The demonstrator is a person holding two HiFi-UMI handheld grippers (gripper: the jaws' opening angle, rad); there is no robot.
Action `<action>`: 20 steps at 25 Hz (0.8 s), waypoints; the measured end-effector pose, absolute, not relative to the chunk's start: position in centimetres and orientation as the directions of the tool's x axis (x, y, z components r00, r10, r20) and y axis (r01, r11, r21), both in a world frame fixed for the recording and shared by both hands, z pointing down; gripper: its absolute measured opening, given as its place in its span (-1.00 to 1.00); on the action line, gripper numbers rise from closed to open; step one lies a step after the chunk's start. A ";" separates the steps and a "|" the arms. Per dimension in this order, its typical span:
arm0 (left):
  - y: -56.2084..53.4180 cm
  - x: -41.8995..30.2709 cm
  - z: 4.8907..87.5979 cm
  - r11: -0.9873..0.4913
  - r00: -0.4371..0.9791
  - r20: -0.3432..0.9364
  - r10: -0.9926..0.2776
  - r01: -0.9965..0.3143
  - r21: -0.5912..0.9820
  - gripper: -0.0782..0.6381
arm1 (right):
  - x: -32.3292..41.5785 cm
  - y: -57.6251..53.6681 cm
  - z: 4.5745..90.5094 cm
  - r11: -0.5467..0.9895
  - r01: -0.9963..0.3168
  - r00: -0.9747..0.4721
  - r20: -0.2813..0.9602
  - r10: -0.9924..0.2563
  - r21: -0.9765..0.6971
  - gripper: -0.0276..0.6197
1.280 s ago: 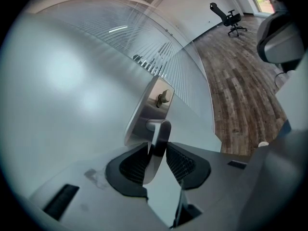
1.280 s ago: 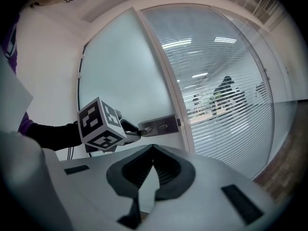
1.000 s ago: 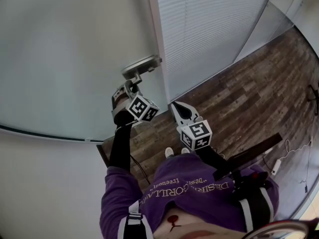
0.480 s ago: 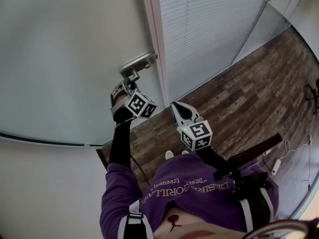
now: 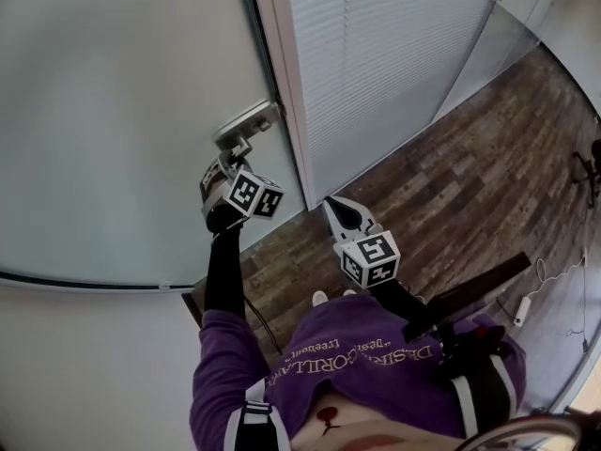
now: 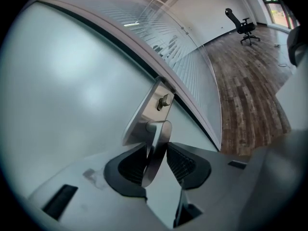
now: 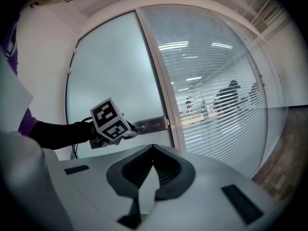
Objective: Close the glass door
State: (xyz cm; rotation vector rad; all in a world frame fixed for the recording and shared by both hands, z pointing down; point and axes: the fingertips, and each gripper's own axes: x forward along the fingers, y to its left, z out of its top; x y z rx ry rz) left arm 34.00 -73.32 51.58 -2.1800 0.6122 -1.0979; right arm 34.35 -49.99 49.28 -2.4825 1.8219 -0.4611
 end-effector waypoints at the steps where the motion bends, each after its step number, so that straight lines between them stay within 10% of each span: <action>1: -73.3 33.9 51.5 -0.711 0.549 0.547 -0.631 -0.127 -0.692 -0.44 | 34.5 -49.9 49.3 -0.320 -0.927 0.277 0.220 -0.935 -0.196 -0.94; 13: -72.4 32.7 51.1 -0.626 0.581 0.467 -0.667 -0.098 -0.773 -0.43 | 34.5 -48.3 49.3 -0.324 -0.928 0.282 0.219 -0.934 -0.186 -0.94; 20: -69.0 28.3 43.5 -0.539 0.686 0.128 -0.717 -0.428 -0.725 -0.43 | 34.8 -48.6 47.9 -0.314 -0.931 0.278 0.200 -0.940 -0.183 -0.94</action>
